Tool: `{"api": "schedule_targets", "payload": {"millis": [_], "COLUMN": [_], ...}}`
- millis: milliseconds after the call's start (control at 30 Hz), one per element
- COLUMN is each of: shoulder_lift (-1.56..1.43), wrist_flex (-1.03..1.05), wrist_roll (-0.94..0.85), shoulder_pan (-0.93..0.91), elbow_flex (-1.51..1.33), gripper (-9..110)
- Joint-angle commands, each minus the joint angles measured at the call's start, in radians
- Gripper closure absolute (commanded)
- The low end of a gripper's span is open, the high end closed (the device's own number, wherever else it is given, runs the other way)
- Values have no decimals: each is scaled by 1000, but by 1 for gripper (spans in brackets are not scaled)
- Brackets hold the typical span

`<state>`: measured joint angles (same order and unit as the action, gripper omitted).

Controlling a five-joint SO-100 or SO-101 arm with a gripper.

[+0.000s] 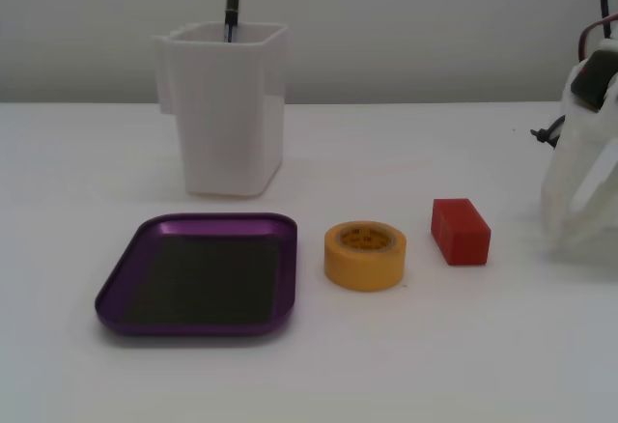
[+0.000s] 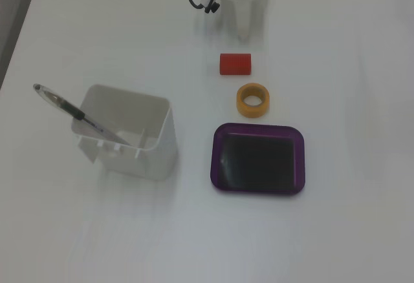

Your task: Pick up the red cube and place it in the box.

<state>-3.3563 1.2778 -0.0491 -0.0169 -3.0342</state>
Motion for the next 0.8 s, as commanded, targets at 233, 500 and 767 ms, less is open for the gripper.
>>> {"api": "schedule_targets", "payload": {"millis": [233, 500, 767], "shoulder_lift": [-95, -95, -95], "wrist_flex": [-3, -3, -5], "wrist_roll": [6, 3, -6], "shoulder_pan": [12, 12, 12], "elbow_flex": [-5, -5, -5], "gripper": [101, 100, 101]}}
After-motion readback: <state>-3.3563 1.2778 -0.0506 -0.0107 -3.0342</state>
